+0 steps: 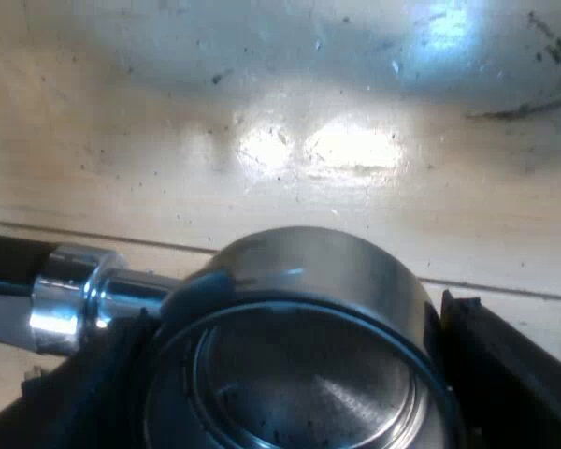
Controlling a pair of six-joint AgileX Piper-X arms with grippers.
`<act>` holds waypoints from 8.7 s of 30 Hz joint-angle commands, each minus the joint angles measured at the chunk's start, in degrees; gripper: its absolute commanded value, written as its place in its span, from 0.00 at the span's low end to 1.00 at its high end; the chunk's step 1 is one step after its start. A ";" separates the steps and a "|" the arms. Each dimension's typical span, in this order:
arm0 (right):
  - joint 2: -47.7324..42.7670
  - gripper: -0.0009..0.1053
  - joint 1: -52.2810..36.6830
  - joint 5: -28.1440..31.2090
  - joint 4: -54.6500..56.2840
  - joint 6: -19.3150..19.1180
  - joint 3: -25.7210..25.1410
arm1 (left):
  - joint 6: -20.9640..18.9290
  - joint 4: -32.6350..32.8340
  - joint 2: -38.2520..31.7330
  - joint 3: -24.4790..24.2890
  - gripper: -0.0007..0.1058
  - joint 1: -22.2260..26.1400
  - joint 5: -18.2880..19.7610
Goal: Put the handle in the coffee machine
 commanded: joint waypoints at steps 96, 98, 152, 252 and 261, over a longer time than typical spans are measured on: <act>32.35 0.54 18.91 70.50 -62.99 -32.91 -7.38 | 8.81 -6.28 3.55 -0.30 0.01 49.54 16.42; 33.41 0.54 17.89 70.50 -65.37 -33.01 -7.38 | 8.52 -6.65 4.00 -0.30 0.01 49.54 16.66; 40.80 0.54 12.46 70.54 -83.10 -42.33 -7.38 | 6.28 -12.15 12.06 -6.97 0.01 49.38 20.56; 53.01 0.29 0.80 56.78 -123.72 -66.83 -3.01 | 7.63 -5.53 10.59 -13.14 0.01 50.77 24.28; 57.61 0.29 -2.07 56.75 -125.58 -67.66 -10.30 | 7.63 -5.26 10.59 -13.14 0.01 50.77 24.28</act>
